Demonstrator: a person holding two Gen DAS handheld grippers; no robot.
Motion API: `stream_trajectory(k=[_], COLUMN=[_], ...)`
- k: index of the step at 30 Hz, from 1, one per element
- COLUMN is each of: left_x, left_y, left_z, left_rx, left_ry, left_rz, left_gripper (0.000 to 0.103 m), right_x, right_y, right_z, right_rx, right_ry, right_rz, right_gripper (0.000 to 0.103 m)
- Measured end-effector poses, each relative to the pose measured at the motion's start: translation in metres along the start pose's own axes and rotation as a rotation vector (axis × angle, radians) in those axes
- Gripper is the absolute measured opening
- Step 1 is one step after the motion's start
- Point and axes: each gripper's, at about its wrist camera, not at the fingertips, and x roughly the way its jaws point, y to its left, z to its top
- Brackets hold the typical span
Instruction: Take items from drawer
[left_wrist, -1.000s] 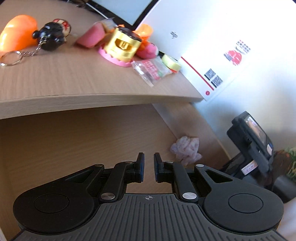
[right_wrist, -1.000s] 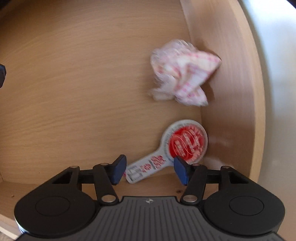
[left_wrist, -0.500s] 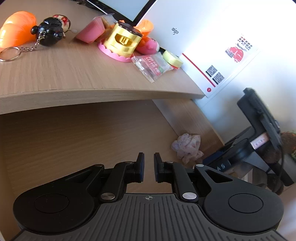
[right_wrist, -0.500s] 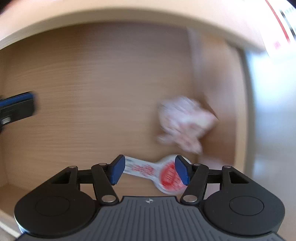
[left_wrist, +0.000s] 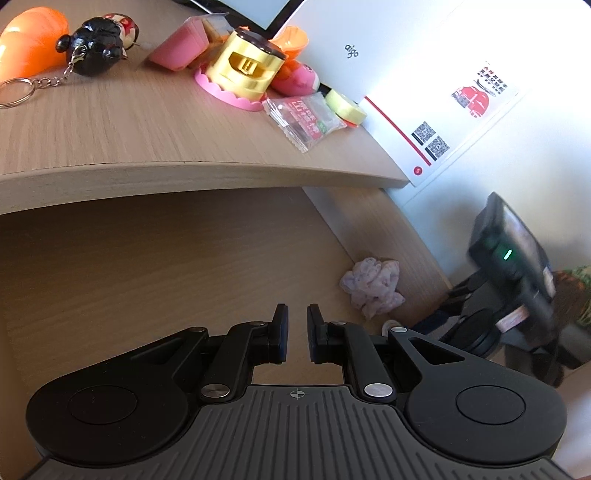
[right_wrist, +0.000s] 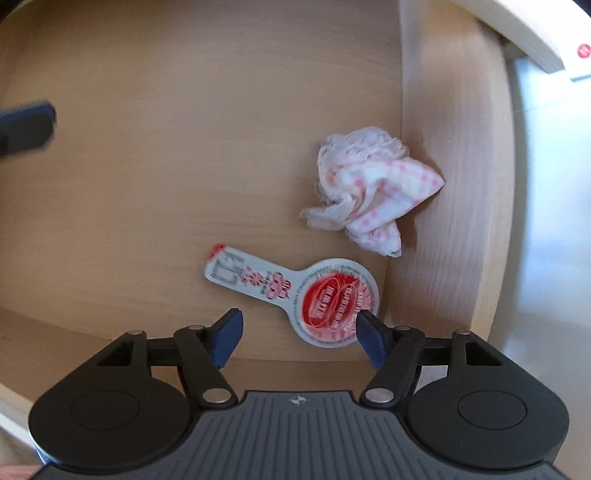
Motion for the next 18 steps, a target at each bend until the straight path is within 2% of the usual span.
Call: stream_trajectory(k=[2,4,5,6,7,10,11,14,15,18], left_x=[-0.001,-0.001,-0.001,-0.001,-0.002,-0.004,-0.004,-0.003,-0.003,-0.003], left_y=[0.0,0.001,0.002,0.002,0.002,0.003,0.004,0.004,0.004,0.004], left_z=[0.0,0.0,0.0,0.0,0.0,0.0,-0.001,-0.001,-0.001,-0.001], left_rx=[-0.002,-0.007,-0.01,-0.013,-0.016,-0.023,-0.026,-0.028,-0.026,-0.026], left_ry=[-0.006,-0.006,-0.007,-0.007,-0.011,-0.023,-0.025,-0.02,-0.017,-0.016], left_rz=[0.003,0.009,0.012,0.014,0.017,0.031,0.033,0.033,0.03,0.03], left_gripper=[0.012,0.012,0.012,0.012,0.012,0.012,0.012,0.012,0.012,0.012], right_x=[0.007,0.006,0.002,-0.004,-0.01,-0.03,-0.036,-0.044,-0.042,-0.032], right_y=[0.009,0.016,0.019,0.022,0.025,0.029,0.03,0.036,0.035,0.03], right_z=[0.003,0.009,0.013,0.018,0.023,0.035,0.036,0.034,0.032,0.031], right_rx=[-0.053,-0.079,-0.085,-0.083,-0.073,-0.035,-0.037,-0.107,-0.107,-0.086], right_ry=[-0.015,-0.057,-0.088,-0.135,-0.174,-0.273,-0.293,-0.303,-0.285,-0.253], right_rz=[-0.077,-0.104,-0.089,-0.063,-0.022,0.129,0.155,0.104,0.095,0.11], right_gripper=[0.062,0.052,0.046,0.036,0.031,0.03,0.03,0.034,0.039,0.042])
